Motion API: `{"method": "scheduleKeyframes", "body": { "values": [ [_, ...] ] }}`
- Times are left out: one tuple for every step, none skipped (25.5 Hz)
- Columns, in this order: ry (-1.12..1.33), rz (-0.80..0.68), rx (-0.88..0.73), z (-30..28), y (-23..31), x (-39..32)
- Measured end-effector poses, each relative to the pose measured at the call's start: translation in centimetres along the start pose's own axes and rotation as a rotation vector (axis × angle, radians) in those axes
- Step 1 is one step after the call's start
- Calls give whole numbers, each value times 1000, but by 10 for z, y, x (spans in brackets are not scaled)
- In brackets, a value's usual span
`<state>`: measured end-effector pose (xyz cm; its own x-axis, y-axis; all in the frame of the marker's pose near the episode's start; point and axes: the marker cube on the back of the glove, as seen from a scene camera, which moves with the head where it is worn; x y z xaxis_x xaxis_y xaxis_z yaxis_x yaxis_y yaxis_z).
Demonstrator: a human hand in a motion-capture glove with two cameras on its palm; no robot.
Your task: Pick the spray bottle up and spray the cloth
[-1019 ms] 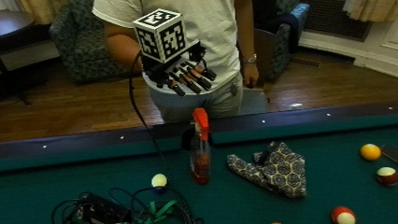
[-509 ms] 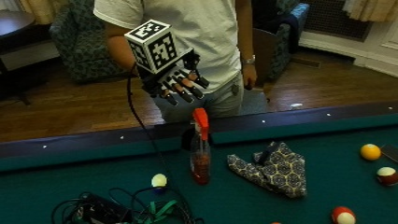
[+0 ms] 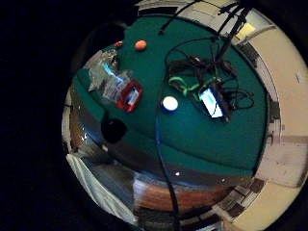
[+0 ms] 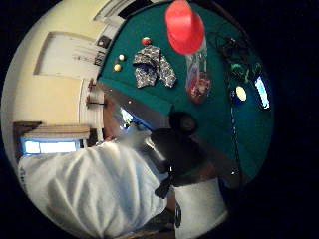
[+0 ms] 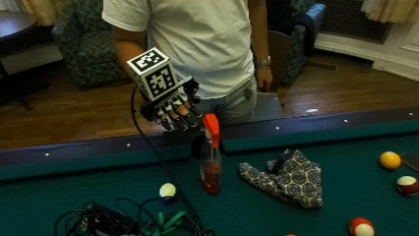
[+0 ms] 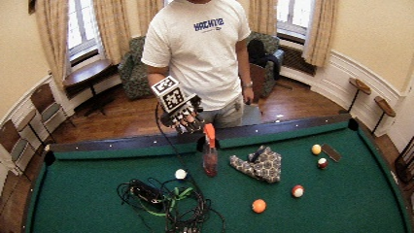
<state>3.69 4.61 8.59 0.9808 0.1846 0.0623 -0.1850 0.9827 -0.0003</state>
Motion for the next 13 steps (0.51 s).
{"method": "scheduleKeyframes", "body": {
  "values": [
    [2, 7, -6, 6, 2, 1],
    [0, 15, -13, 12, 4, 2],
    [-8, 24, -20, 18, 6, 3],
    [-21, 35, -28, 23, 8, 4],
    [-37, 47, -36, 29, 10, 5],
    [-56, 58, -43, 33, 11, 5],
    [-76, 68, -51, 38, 13, 6],
    [-98, 77, -58, 42, 14, 6],
    [-122, 85, -65, 45, 14, 7],
    [-149, 93, -73, 49, 15, 8],
    [-180, 101, -79, 53, 15, 8],
    [-215, 109, -84, 57, 15, 9],
    [-253, 119, -88, 60, 15, 9]
  ]
}}
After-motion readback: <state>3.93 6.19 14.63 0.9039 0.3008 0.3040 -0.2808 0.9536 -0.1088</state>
